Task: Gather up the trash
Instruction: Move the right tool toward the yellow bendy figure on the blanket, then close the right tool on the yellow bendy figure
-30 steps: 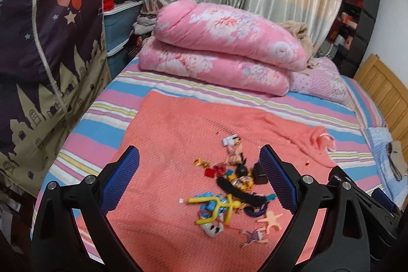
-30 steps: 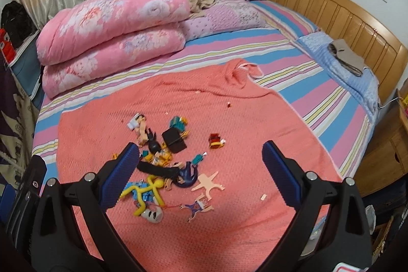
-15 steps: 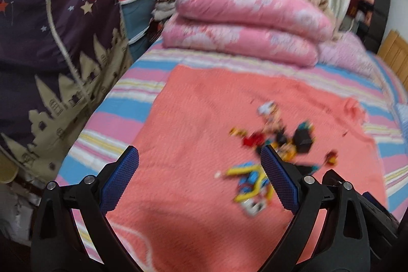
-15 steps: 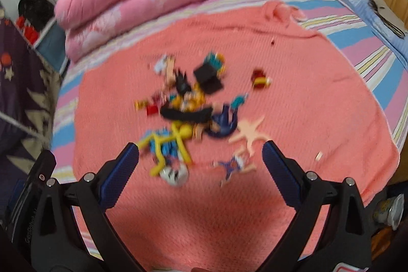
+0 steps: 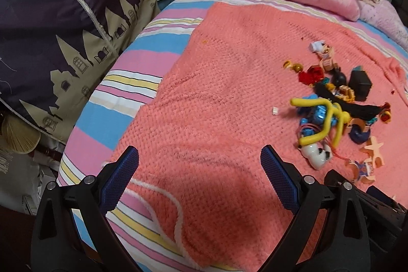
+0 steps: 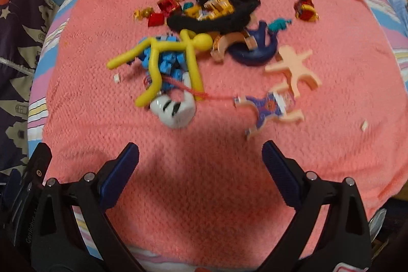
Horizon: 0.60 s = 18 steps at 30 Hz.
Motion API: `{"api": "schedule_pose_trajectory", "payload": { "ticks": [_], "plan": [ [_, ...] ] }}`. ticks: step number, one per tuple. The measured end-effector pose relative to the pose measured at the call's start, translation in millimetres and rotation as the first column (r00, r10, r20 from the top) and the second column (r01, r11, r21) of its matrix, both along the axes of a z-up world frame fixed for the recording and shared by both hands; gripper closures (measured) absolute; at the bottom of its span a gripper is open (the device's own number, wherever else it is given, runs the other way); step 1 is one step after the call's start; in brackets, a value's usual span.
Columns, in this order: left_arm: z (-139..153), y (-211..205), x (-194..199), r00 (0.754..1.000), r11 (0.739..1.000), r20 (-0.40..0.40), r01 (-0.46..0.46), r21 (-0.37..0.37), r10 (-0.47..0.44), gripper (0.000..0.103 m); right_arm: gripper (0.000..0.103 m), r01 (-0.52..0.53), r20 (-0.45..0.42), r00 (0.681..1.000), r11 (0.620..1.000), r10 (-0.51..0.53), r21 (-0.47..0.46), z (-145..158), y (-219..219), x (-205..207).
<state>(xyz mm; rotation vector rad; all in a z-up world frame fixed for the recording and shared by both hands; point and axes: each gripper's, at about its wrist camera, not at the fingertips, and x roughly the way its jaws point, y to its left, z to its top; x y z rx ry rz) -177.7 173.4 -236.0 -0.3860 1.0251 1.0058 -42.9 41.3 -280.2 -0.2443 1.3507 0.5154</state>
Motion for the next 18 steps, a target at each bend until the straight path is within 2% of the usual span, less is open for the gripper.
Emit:
{"api": "schedule_pose_trajectory", "payload": {
  "ticks": [3,10,14,18],
  "plan": [
    [0,10,8,1.000,1.000,0.015,-0.014,0.017,0.014,0.009,0.010,-0.024,0.053,0.998,1.000,0.023,0.011,5,14,7],
    [-10,30,36,1.000,1.000,0.022,0.003,0.022,-0.004,0.009,0.010,-0.016,0.007,1.000,1.000,0.016,0.016,-11,33,38],
    [-15,32,46,0.999,0.999,0.028,0.032,0.005,-0.032,0.009,0.023,-0.011,-0.012,1.000,1.000,0.011,0.028,-18,39,45],
    [-24,34,53,0.999,0.999,0.019,0.044,-0.029,-0.043,0.009,0.041,-0.033,-0.054,0.998,0.999,0.034,0.027,-27,44,47]
  ]
}}
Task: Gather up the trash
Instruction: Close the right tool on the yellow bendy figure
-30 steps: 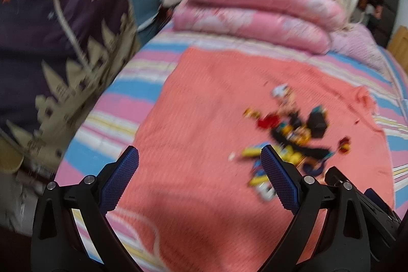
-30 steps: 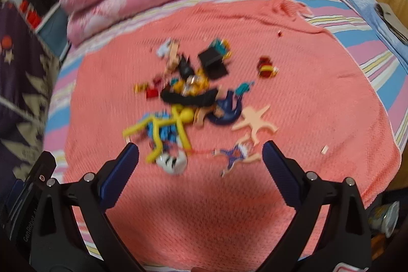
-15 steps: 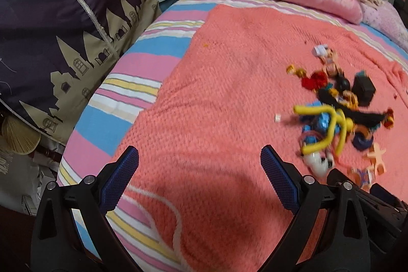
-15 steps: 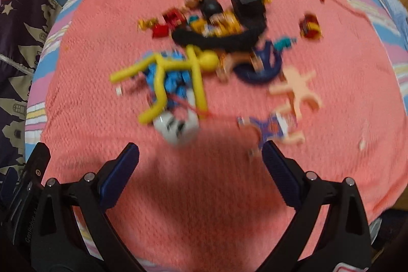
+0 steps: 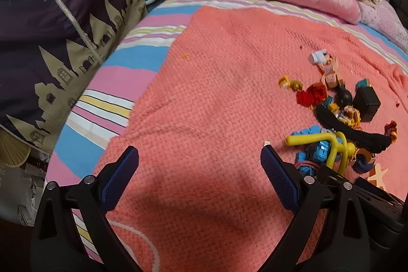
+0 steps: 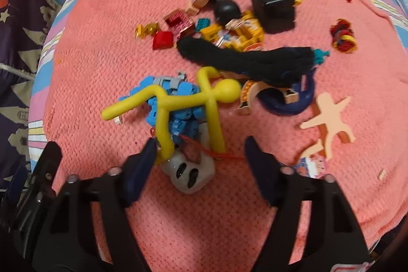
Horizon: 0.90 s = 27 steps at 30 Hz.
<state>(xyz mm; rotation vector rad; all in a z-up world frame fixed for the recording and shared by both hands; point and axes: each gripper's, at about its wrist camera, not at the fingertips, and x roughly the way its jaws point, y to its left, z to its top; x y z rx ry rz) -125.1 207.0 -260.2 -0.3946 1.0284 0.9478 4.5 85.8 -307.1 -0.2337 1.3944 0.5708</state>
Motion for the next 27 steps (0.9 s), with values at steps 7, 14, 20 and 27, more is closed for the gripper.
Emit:
{"api": "schedule_pose_trajectory", "payload": {
  "ticks": [7,14,20,27],
  "plan": [
    [0,6,-1,1.000,1.000,0.019,0.000,-0.017,0.000,0.009,0.051,-0.005,-0.014,1.000,1.000,0.006,0.024,4,8,0],
    [5,6,-5,0.999,0.999,0.040,-0.008,-0.041,0.010,0.009,0.068,-0.024,-0.015,1.000,0.997,0.025,0.068,12,10,-4],
    [2,6,-7,0.998,0.998,0.051,-0.020,-0.064,0.024,0.009,0.070,-0.012,-0.052,0.998,0.996,0.016,0.088,7,8,-5],
    [-4,12,-12,0.998,0.994,0.046,-0.035,-0.106,0.040,0.009,0.091,-0.062,-0.026,0.998,0.995,0.064,0.079,8,24,-13]
  ]
}}
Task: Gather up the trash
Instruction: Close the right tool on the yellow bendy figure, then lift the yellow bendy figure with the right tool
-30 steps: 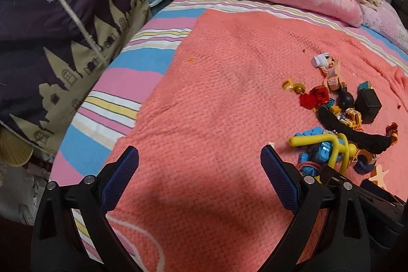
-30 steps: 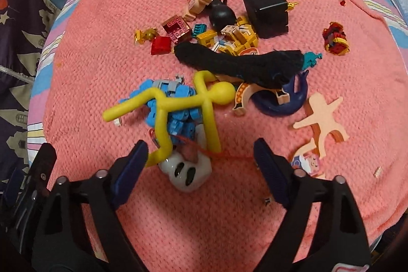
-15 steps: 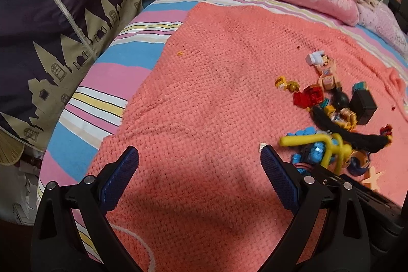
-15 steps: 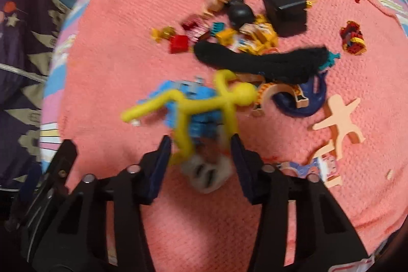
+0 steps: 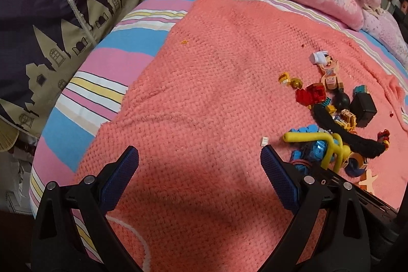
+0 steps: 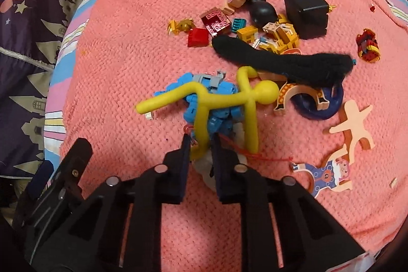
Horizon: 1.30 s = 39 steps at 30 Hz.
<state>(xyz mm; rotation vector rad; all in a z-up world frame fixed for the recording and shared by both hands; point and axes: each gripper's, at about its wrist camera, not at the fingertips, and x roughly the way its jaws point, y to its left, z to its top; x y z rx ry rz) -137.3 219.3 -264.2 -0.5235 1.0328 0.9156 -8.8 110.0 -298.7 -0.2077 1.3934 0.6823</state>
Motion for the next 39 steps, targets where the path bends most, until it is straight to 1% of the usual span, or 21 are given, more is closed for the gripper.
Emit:
{"api": "schedule_pose_trajectory", "payload": {
  "ticks": [7,11,16,20,23,24,25,28,30,35,37,39],
  "plan": [
    [8,-5,1,1.000,1.000,0.012,0.015,0.006,-0.015,0.009,0.092,0.012,0.011,1.000,1.000,-0.012,0.009,8,-6,0],
    [18,-9,-1,0.999,1.000,0.031,0.020,0.005,-0.020,0.009,0.092,0.019,0.024,1.000,0.999,-0.020,0.037,22,-14,-4],
    [36,-20,2,0.997,0.999,0.062,0.046,0.027,-0.047,0.009,0.092,0.053,0.036,0.998,0.996,-0.055,0.075,41,-29,-2],
    [49,-27,6,0.995,0.998,0.083,0.056,0.029,-0.058,0.009,0.093,0.068,0.054,0.996,0.992,-0.075,0.109,59,-41,-1],
    [62,-37,11,0.991,0.996,0.101,0.080,0.045,-0.084,0.009,0.096,0.084,0.063,0.994,0.988,-0.093,0.133,71,-53,1],
    [64,-41,13,0.989,0.994,0.107,0.096,0.045,-0.101,0.010,0.102,0.088,0.064,0.993,0.987,-0.097,0.133,74,-56,2],
    [65,-44,15,0.989,0.994,0.101,0.100,0.048,-0.105,0.010,0.102,0.087,0.063,0.993,0.988,-0.096,0.131,75,-59,1],
    [63,-54,17,0.987,0.990,0.083,0.134,0.033,-0.136,0.010,0.102,0.109,0.079,0.990,0.990,-0.115,0.087,73,-71,-1],
    [59,-62,14,0.987,0.989,0.067,0.146,0.031,-0.148,0.010,0.102,0.121,0.051,0.991,0.989,-0.126,0.086,67,-79,-4],
    [44,-80,5,0.981,0.981,0.017,0.191,0.025,-0.192,0.010,0.102,0.177,-0.039,0.984,0.983,-0.175,0.056,40,-102,-18],
    [38,-84,-2,0.984,0.983,0.009,0.180,0.023,-0.180,0.010,0.102,0.180,-0.074,0.982,0.982,-0.175,0.063,32,-104,-23],
    [33,-83,-9,0.988,0.988,-0.003,0.156,0.018,-0.156,0.010,0.097,0.171,-0.075,0.983,0.984,-0.167,0.055,29,-103,-28]
  ]
}}
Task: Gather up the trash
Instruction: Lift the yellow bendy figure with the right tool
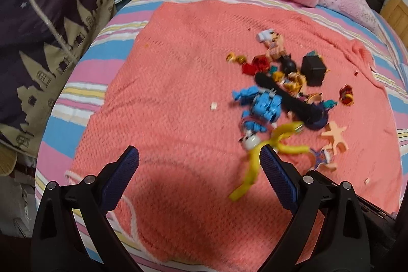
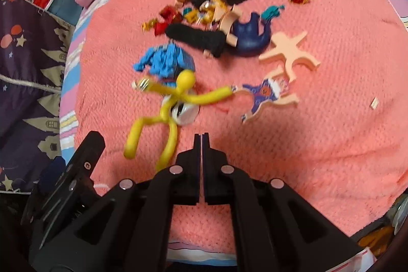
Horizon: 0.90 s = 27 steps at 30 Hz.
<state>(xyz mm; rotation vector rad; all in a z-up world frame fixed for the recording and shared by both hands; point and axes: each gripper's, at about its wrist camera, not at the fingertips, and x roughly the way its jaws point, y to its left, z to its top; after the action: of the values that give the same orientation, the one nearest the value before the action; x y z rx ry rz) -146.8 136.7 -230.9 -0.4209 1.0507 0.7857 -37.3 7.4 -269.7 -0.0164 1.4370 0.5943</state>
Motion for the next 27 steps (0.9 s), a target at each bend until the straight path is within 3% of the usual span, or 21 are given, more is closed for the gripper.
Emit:
{"api": "schedule_pose_trajectory", "payload": {
  "ticks": [2,6,11,16,22,25,27],
  "plan": [
    [-2,4,-6,1.000,1.000,-0.008,-0.026,0.005,0.026,0.010,0.090,-0.009,-0.020,1.000,1.000,0.009,0.001,-6,4,-5],
    [-2,16,-19,0.994,0.994,0.004,-0.106,0.022,0.106,0.010,0.052,0.019,-0.034,0.999,1.000,-0.019,0.010,-12,10,-4],
    [3,24,-27,0.989,0.988,0.016,-0.146,0.044,0.145,0.010,0.042,0.015,-0.036,0.999,1.000,-0.015,0.017,-13,18,-6],
    [18,30,-40,0.984,0.984,0.057,-0.171,0.057,0.167,0.010,0.042,-0.006,-0.029,1.000,0.999,0.008,0.043,0,27,-11],
    [5,40,-42,0.982,0.981,0.009,-0.190,0.048,0.190,0.010,0.044,-0.058,-0.046,0.997,0.998,0.059,0.027,-11,42,-14],
    [-6,39,-39,0.986,0.986,-0.021,-0.163,0.043,0.164,0.010,0.063,-0.088,-0.064,0.994,0.995,0.090,0.036,-20,46,-16],
    [-11,37,-39,0.988,0.988,-0.031,-0.150,0.031,0.151,0.010,0.082,-0.123,-0.056,0.991,0.992,0.125,0.042,-21,49,-20]
  ]
}}
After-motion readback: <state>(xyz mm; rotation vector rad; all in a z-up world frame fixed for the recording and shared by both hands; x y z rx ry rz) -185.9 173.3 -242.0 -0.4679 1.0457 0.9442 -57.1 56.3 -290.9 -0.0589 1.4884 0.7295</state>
